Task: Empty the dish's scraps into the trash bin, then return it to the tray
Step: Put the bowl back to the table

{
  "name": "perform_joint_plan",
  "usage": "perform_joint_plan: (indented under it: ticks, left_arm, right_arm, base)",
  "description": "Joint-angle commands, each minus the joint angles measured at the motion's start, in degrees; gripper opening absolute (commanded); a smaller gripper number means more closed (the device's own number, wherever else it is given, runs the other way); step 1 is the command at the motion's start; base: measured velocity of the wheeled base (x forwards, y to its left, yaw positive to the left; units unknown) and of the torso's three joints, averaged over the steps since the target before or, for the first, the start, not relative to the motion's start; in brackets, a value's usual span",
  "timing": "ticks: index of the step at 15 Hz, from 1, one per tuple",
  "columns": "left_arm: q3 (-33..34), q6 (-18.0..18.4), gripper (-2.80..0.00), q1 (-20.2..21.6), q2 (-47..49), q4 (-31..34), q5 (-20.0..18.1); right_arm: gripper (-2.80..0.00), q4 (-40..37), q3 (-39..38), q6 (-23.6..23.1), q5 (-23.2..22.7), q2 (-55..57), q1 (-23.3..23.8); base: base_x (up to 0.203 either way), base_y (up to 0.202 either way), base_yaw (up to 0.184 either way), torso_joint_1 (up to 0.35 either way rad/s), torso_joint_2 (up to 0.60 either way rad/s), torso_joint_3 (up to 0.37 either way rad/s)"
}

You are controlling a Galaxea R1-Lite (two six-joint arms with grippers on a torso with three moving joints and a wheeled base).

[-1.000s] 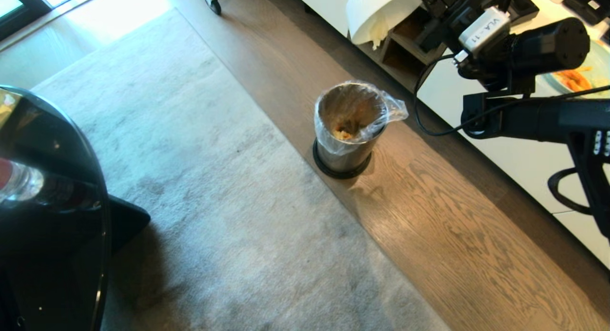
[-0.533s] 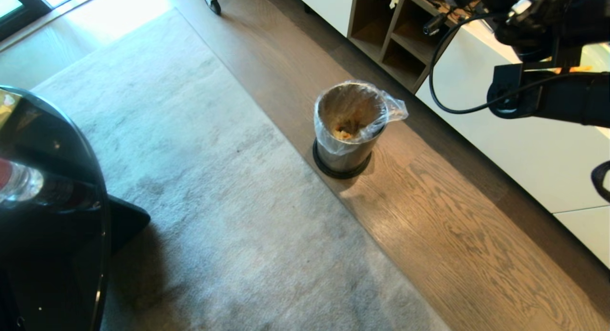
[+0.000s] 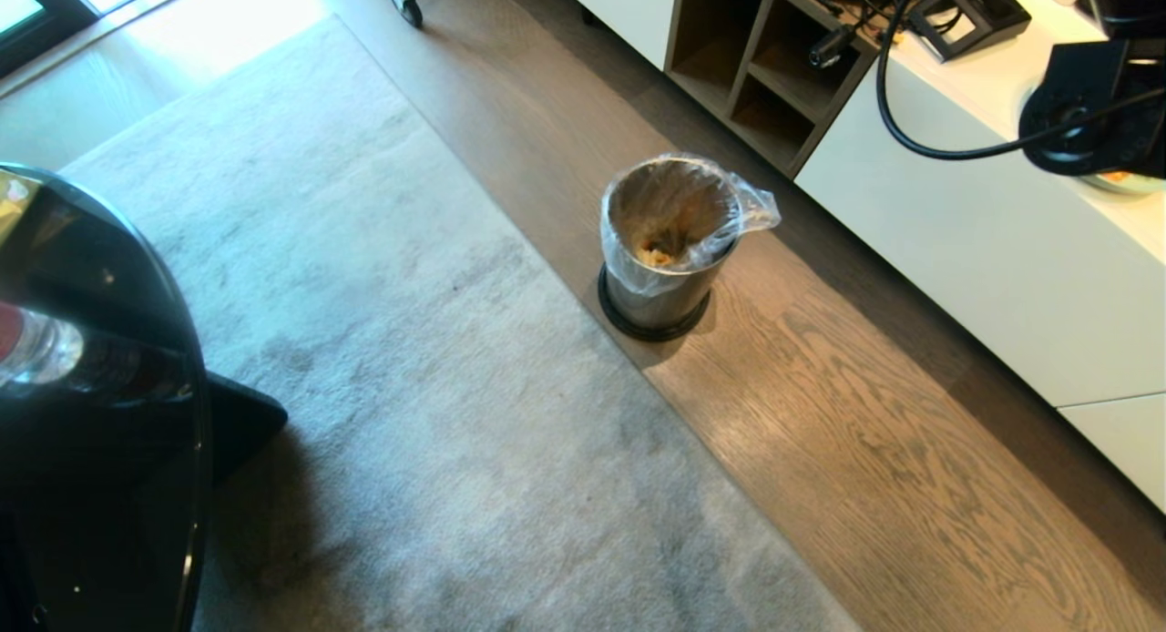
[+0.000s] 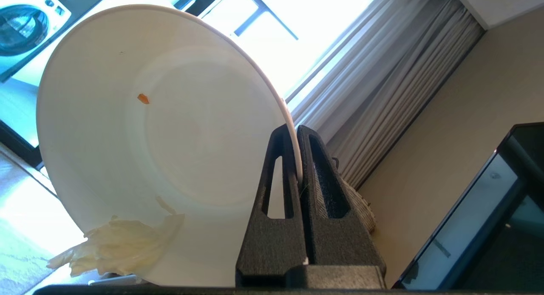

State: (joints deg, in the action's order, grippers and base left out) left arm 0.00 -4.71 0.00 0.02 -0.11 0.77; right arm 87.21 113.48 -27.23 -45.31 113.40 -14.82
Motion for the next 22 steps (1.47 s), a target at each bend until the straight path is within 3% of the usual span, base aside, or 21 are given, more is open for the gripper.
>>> perform_joint_plan:
  ticks: [1, 6, 11, 13, 22]
  left_arm:
    - [0.0, -0.04, -2.8, 0.0, -0.02, 0.02, 0.02]
    - [0.0, -0.04, -2.8, 0.0, -0.02, 0.02, 0.02]
    - [0.0, -0.04, -2.8, 0.0, -0.02, 0.02, 0.02]
    - [0.0, -0.04, -2.8, 0.0, -0.02, -0.02, 0.02]
    - [0.0, -0.04, -2.8, 0.0, -0.02, 0.01, 0.02]
  right_arm:
    - [-2.8, 2.65, -0.01, 1.99, -0.33, -2.98, -0.03]
    - [-2.8, 2.59, 0.21, 1.79, -0.65, 0.86, 1.38]
    - [-2.8, 2.6, 0.16, -1.78, -1.27, 3.42, 2.43]
    - [-2.8, 2.28, -0.28, -4.35, -0.93, 4.4, 2.53]
    - [-2.8, 2.47, -0.95, -5.39, 2.16, 8.7, 2.78]
  base:
    - [0.0, 0.0, 0.0, 0.0, 0.0, 0.0]
    - [0.0, 0.0, 0.0, 0.0, 0.0, 0.0]
    - [0.0, 0.0, 0.0, 0.0, 0.0, 0.0]
    - [0.0, 0.0, 0.0, 0.0, 0.0, 0.0]
    - [0.0, 0.0, 0.0, 0.0, 0.0, 0.0]
